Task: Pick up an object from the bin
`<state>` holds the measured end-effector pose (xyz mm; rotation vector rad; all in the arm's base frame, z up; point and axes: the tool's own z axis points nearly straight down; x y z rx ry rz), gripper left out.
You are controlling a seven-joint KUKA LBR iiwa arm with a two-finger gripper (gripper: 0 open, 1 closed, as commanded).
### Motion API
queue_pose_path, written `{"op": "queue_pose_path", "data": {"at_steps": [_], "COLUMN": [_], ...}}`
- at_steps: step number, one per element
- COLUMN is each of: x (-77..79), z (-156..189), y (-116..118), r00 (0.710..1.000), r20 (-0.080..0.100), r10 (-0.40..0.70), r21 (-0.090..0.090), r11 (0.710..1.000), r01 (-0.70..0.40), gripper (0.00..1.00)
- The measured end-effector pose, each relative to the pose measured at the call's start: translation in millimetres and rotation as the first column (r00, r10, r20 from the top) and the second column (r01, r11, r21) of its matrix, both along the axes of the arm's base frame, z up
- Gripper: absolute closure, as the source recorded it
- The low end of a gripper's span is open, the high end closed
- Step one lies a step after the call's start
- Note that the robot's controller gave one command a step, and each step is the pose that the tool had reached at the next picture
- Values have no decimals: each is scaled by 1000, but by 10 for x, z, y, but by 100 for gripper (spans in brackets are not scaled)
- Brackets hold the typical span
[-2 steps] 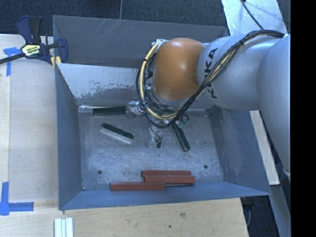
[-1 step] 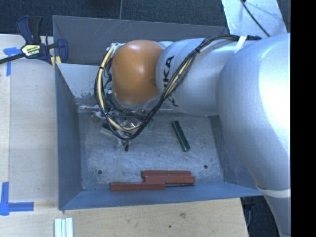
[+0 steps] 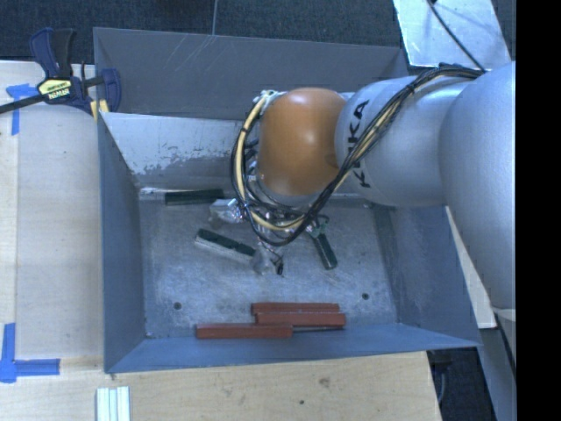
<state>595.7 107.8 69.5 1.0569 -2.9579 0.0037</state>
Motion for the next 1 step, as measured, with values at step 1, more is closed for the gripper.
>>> {"op": "queue_pose_path", "data": {"at_steps": [1], "x": [7], "z": [18], "y": [45], "r00": [1000], "r20": [3], "r10": [2], "r21": [4], "r11": [1000], "r01": [-2], "gripper": [100]}}
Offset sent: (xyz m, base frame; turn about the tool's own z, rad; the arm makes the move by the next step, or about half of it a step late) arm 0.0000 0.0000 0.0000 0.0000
